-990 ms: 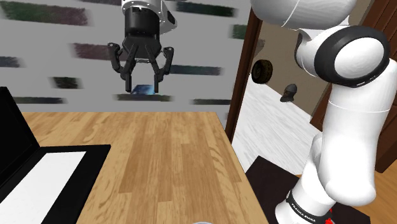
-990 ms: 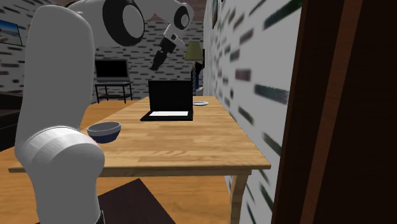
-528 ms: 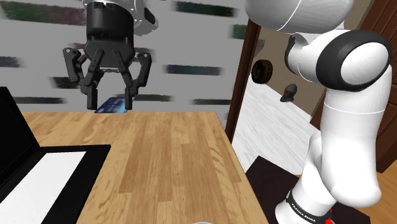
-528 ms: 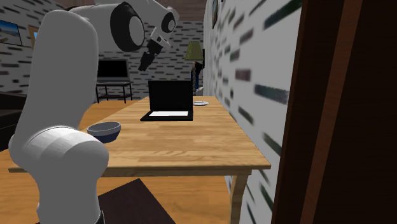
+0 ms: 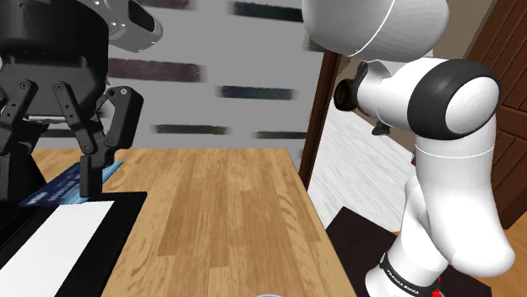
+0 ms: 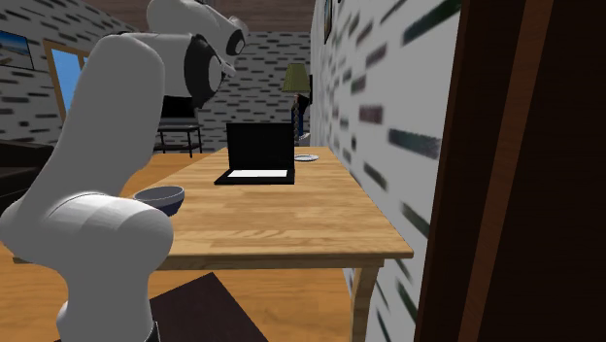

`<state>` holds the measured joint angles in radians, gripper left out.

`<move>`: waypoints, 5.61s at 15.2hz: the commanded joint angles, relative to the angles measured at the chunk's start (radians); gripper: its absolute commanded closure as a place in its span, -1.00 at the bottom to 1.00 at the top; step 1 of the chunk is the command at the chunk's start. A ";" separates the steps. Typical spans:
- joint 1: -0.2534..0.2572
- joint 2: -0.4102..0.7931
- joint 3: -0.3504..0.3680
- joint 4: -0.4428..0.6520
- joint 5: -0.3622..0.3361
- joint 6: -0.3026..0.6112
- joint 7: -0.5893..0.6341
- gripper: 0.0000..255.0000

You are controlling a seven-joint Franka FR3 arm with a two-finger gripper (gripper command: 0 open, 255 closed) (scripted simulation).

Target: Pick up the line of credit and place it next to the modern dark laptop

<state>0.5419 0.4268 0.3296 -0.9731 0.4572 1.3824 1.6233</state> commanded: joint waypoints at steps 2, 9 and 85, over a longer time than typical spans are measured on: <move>0.080 0.112 0.014 0.169 -0.038 -0.018 0.083 1.00; 0.067 0.045 0.010 -0.019 -0.024 0.093 0.030 1.00; 0.017 0.033 -0.015 -0.651 0.036 0.615 -0.309 -1.00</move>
<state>0.5599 0.4590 0.3150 -1.6272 0.4941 2.0004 1.3136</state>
